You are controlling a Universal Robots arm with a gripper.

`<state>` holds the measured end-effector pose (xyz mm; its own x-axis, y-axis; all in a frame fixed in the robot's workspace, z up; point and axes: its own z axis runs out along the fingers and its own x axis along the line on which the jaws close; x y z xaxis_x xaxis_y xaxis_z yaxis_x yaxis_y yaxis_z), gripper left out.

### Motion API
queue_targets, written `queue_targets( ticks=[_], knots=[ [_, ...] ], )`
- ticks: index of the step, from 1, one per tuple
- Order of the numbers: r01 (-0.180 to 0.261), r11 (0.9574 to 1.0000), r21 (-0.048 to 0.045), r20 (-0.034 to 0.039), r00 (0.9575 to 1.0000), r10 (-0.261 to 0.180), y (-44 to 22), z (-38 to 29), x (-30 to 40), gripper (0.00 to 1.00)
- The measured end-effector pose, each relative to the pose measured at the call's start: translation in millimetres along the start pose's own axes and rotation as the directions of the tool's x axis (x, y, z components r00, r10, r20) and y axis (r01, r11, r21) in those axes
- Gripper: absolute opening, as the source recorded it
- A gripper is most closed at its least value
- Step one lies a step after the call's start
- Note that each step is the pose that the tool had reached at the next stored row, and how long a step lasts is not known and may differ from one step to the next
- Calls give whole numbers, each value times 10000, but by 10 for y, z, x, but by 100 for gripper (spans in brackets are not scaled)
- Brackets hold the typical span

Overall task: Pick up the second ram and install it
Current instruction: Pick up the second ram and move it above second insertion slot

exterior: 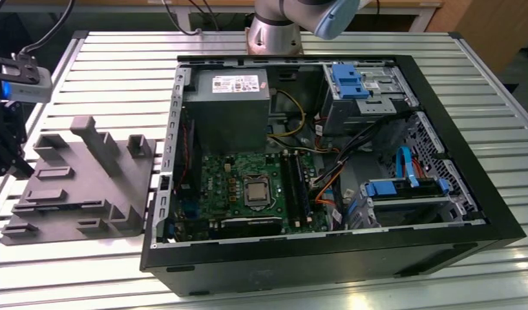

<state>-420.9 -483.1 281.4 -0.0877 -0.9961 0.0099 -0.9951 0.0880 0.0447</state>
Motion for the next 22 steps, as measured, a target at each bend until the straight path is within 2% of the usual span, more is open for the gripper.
queue_targets(
  ticks=[22],
  knots=[
    [0,10000,0,1,10000,0,-4,88,-1,11]
  ],
)
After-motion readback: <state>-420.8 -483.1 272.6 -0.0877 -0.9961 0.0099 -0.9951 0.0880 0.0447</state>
